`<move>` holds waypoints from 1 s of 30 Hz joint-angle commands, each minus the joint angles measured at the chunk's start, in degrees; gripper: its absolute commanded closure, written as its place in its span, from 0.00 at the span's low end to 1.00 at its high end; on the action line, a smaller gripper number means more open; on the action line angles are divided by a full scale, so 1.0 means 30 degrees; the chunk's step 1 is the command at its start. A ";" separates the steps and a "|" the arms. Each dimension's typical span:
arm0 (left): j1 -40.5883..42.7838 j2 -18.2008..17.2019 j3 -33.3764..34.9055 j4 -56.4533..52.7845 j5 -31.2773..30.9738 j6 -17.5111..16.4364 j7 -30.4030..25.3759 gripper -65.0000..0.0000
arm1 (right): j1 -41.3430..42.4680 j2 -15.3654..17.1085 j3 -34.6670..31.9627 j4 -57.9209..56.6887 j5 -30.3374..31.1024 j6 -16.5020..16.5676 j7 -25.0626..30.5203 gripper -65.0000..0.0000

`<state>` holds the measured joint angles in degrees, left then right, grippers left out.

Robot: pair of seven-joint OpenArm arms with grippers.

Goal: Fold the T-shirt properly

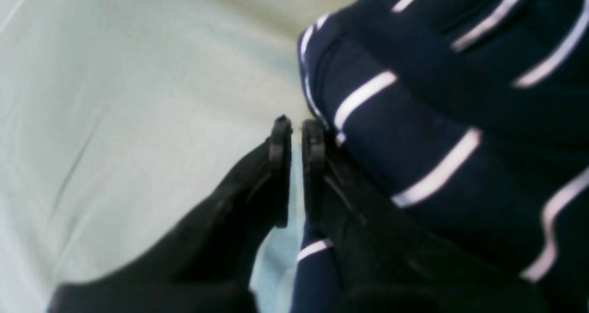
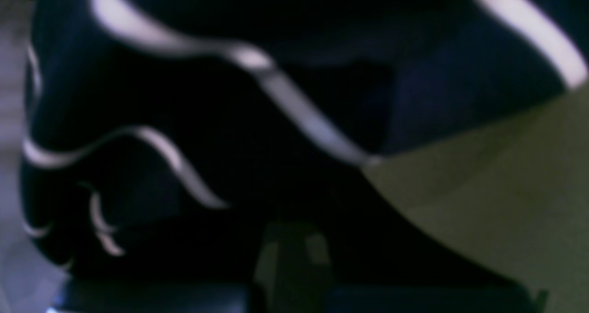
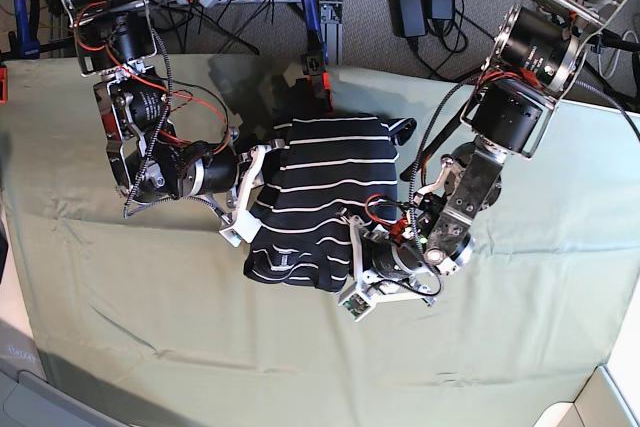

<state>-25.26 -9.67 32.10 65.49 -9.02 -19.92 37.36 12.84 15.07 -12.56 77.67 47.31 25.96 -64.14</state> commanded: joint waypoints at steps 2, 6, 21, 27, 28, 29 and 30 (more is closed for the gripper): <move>-0.0590 -0.0248 -0.0102 0.0299 -0.0058 0.0954 -0.0393 0.92 | 0.0219 0.0160 0.0189 0.0233 0.0000 0.1362 -0.0124 1.00; -0.0743 -0.0619 -0.0102 0.0488 -0.0051 0.2171 -0.0393 0.92 | 0.0219 0.0168 0.0874 0.0240 -0.0058 0.1362 -0.0131 1.00; -0.0051 -0.4167 -0.3096 0.5530 -0.3679 0.2106 0.2353 0.92 | 0.0255 0.2419 0.2769 0.0933 -0.0058 0.1362 0.0022 1.00; 0.2761 -0.6346 -0.4335 0.9107 -0.4583 0.2062 0.3016 0.92 | 0.0211 0.3650 0.3475 0.1843 -0.0058 0.1362 0.0007 1.00; 0.3337 -0.6564 -0.4714 0.9675 -0.4699 0.2062 0.3082 0.92 | 0.0204 0.3716 0.3752 0.1851 -0.0058 0.1362 0.0007 1.00; 0.3927 -0.6761 -0.5187 1.0193 -0.4794 0.2062 0.3082 0.92 | 0.0197 0.3781 0.4022 0.1851 -0.0058 0.1362 0.0000 1.00; 0.4524 -0.6929 -0.5697 1.0652 -0.4896 0.2062 0.3082 0.92 | 0.0204 0.3854 0.4284 0.1858 -0.0058 0.1362 0.0007 1.00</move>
<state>-10.28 -29.69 15.55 96.60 -23.70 -13.72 47.75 12.23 25.61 -0.34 82.30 46.30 25.96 -65.01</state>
